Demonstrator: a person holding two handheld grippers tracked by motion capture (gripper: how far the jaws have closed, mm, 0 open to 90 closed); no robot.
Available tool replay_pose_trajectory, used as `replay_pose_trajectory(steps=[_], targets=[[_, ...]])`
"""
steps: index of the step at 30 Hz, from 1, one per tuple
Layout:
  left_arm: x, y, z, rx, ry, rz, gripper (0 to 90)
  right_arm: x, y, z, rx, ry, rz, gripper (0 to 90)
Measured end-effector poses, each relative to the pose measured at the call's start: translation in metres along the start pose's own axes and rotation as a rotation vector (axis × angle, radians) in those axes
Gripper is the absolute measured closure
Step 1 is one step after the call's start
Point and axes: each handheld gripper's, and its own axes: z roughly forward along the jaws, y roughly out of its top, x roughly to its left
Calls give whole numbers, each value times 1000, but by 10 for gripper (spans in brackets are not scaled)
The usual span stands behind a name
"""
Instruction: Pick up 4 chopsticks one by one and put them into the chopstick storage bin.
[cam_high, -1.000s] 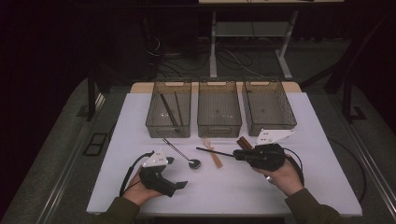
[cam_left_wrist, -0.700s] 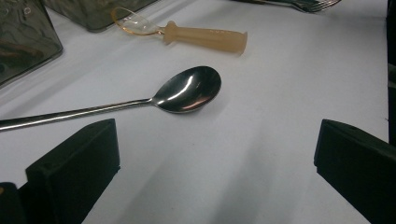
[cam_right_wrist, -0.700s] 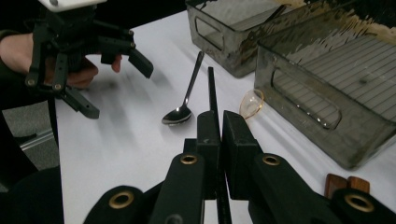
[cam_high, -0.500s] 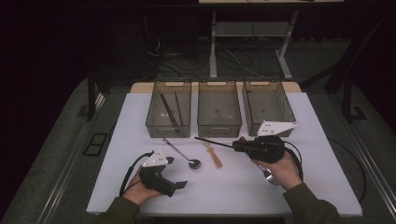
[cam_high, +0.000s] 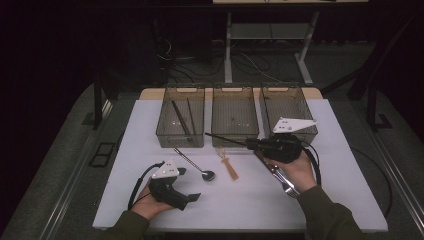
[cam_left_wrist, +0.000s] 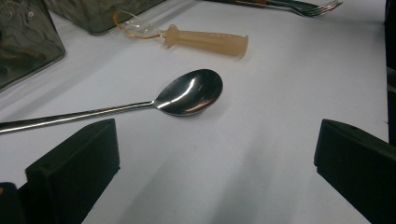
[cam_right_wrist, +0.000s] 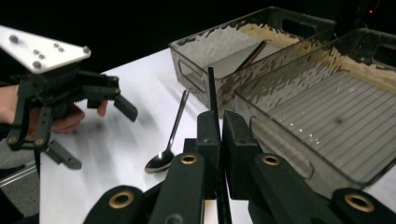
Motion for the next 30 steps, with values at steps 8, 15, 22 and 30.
replay_pose_trajectory(steps=[8, 15, 22, 30], targets=[[0, 0, 0, -2, 3, -3, 0, -4, 19, 11, -12, -27, 2, 856], [-1, 0, 0, 0, 5, 0, 0, -9, 38, 27, -25, -56, 13, 855], [-2, 0, -1, -13, 3, -16, 0, -16, 49, 48, -24, -76, 37, 855], [-2, 0, -1, -6, 0, -9, 0, -21, 58, 71, 7, -93, 55, 855]])
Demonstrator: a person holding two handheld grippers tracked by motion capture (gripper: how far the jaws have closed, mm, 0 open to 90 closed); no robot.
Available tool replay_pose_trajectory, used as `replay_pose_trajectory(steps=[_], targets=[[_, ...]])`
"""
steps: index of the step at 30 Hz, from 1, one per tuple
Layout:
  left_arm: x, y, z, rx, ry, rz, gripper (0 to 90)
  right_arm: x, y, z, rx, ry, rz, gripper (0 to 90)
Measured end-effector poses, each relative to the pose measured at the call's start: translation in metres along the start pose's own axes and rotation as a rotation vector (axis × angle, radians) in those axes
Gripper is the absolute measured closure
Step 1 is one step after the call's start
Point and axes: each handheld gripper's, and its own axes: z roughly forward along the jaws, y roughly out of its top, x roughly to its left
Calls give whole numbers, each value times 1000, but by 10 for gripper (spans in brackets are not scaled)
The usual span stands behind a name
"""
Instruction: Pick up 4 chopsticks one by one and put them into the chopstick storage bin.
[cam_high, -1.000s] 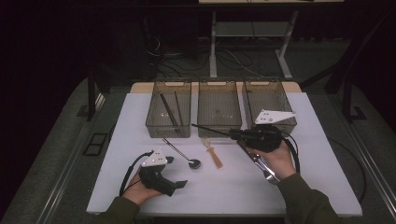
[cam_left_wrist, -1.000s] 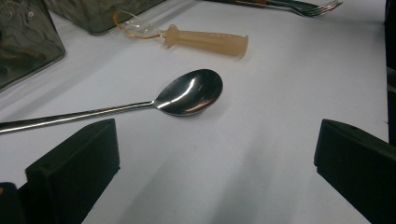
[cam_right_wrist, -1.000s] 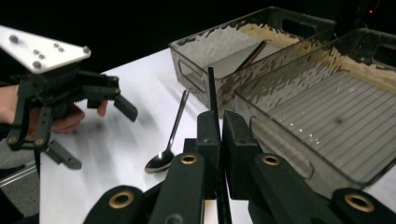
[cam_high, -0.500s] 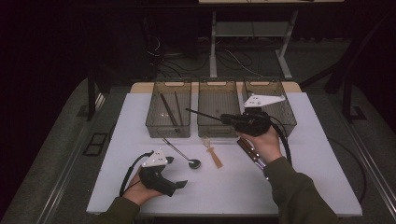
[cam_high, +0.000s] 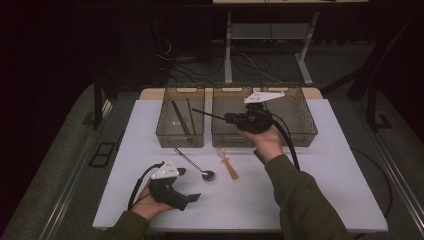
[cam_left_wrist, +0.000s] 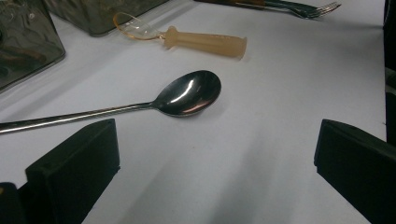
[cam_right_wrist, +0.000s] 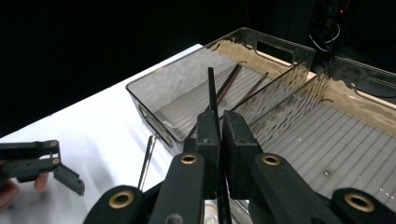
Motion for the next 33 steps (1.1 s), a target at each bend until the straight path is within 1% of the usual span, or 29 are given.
replay_pose_trajectory(steps=[3, 4, 7, 8, 17, 21, 24, 28, 33], targets=[[1, 0, 0, 0, 0, 20, 0, 1, 3, 8, 5, -7, 3, 855], [0, 0, 0, 0, -3, 7, 0, 2, 4, 11, 9, -7, 4, 855], [0, 0, 0, -1, -4, 3, 0, 3, 7, 19, 16, -13, -2, 855], [1, 1, 0, 0, -3, 18, 0, 3, 8, 22, 18, -14, -3, 855], [0, 1, 0, -8, -7, 14, 0, 6, 12, 49, 60, -44, -10, 855], [0, 1, -1, -14, -13, 11, 0, 7, 16, 62, 71, -49, -9, 855], [1, 1, -2, -5, -14, 17, 0, 7, 18, 72, 77, -51, -5, 855], [1, 1, -2, -14, -16, 15, 0, 8, 20, 87, 90, -57, -1, 855], [0, 1, -1, -15, -18, 12, 0, 8, 25, 104, 91, -68, 7, 855]])
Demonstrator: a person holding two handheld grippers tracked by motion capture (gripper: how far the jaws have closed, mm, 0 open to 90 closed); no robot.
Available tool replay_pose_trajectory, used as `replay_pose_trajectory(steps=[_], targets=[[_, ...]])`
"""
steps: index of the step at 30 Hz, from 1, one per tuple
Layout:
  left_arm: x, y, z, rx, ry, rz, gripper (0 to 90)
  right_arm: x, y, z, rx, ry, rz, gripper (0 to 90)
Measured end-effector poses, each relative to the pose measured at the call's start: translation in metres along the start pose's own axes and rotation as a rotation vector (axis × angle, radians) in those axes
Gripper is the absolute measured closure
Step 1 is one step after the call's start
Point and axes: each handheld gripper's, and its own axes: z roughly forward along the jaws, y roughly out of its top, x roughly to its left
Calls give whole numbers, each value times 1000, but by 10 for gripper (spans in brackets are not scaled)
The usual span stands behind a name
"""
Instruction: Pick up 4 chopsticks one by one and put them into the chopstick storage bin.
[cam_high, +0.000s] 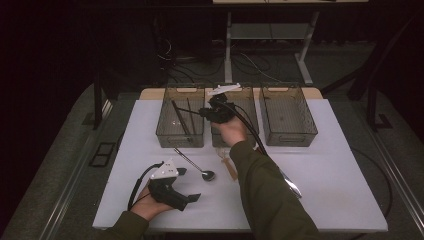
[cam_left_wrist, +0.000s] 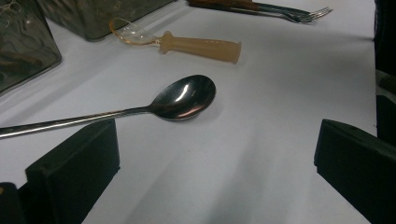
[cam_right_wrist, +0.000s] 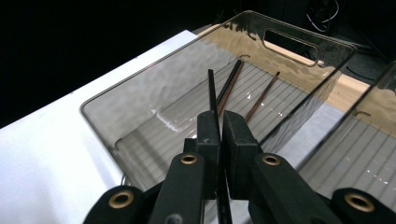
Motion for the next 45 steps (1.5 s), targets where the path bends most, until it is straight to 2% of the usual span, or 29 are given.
replay_pose_trajectory(steps=[7, 13, 23, 25, 27, 28, 30, 32, 36, 45], targets=[[1, 0, -1, 1, 0, -1, 0, 0, 7, 27, 40, -28, 3, 855], [0, 0, -1, -4, -2, 1, 0, 4, 8, 48, 79, -53, -17, 854], [1, 0, -2, -3, -1, -5, 0, 5, 14, 71, 111, -66, -11, 855], [1, 0, -2, -6, -2, -3, 0, 6, 17, 75, 123, -67, 6, 853], [1, 0, -2, -8, -4, -2, 0, 10, 20, 78, 126, -72, -18, 842], [1, 0, -2, -8, -3, -2, 0, 11, 22, 78, 124, -65, -20, 783], [1, 0, -2, -10, -3, -2, 0, 13, 24, 77, 112, -83, -13, 694], [1, 0, -2, -7, -2, 1, 0, 13, 25, 74, 111, -60, 3, 629], [1, 1, -1, -4, 0, 7, 0, 14, 24, 64, 116, -22, 2, 580], [0, 0, -1, -1, 2, 7, 0, 15, 15, 30, 66, 52, 6, 442]])
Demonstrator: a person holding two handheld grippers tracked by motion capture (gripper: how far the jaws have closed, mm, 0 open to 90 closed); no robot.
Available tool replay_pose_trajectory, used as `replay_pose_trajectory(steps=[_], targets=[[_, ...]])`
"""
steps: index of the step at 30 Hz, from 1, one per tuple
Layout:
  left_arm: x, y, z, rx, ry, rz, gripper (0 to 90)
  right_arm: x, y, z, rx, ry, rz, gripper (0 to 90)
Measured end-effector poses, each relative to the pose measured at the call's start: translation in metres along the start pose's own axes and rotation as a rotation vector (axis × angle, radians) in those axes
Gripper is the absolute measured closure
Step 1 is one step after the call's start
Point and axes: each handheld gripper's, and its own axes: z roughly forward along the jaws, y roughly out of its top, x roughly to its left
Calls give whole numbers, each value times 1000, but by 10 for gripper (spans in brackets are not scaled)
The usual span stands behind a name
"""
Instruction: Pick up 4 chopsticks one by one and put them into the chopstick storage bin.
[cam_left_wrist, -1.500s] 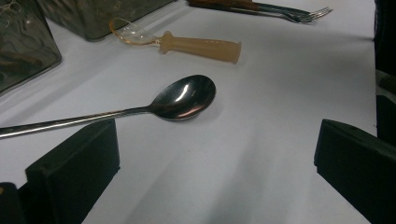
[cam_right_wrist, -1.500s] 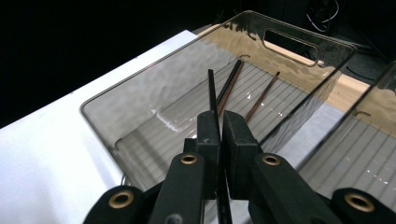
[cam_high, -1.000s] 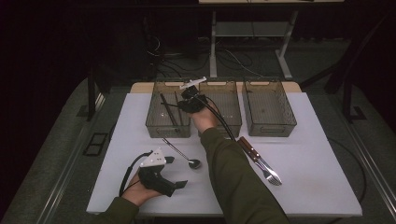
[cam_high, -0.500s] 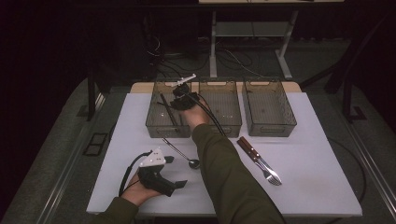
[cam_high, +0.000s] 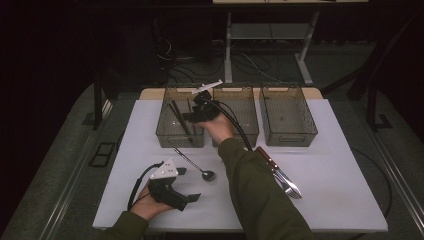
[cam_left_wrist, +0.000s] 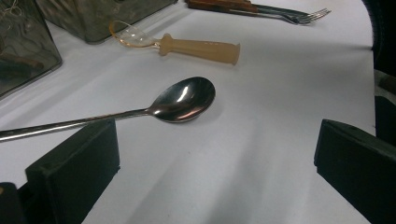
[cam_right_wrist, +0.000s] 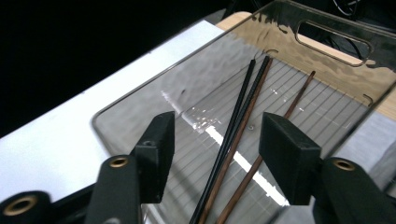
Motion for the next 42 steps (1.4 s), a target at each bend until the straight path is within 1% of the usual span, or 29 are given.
replay_pose_trajectory(steps=[3, 6, 7, 9, 11, 15, 16, 17, 22, 27, 31, 33, 36, 40, 42], targets=[[0, 0, 0, -5, -1, -5, 0, 0, -5, -15, -25, 19, 6, 405], [0, 0, 0, 3, 1, 3, 0, -2, -11, -30, -33, 30, 0, 373], [0, 0, 1, 5, 1, 2, 0, -3, -14, -34, -33, 29, -4, 356], [0, 0, 1, 5, 1, -1, 0, -4, -20, -43, -30, 31, -11, 350], [0, 0, 1, 7, 2, 1, 0, -5, -26, -52, -25, 45, -13, 332], [0, -1, 2, 5, 6, -4, 0, -7, -40, -68, -16, 41, -28, 308], [-1, -1, 2, 6, 5, -18, 0, -8, -43, -72, -18, 39, -27, 305], [-1, -1, 2, 6, 7, -19, 0, -9, -47, -76, -18, 40, -28, 305], [-1, -1, 2, 13, 6, -18, 0, -13, -64, -95, -20, 37, -40, 301], [1, -1, 2, 24, 8, -5, 0, -18, -80, -111, -28, 51, -33, 301], [0, -2, 2, 21, 9, -15, 0, -20, -91, -124, -47, 62, -40, 301], [0, -2, 2, 22, 12, -11, 0, -20, -97, -131, -48, 73, -33, 300], [0, -2, 2, 23, 13, -10, 0, -21, -109, -138, -49, 72, -41, 300], [0, -2, 3, 27, 14, -9, 0, -25, -126, -148, -64, 92, -26, 295], [-1, -1, 3, 29, 14, -9, 0, -27, -134, -155, -81, 84, -15, 288]])
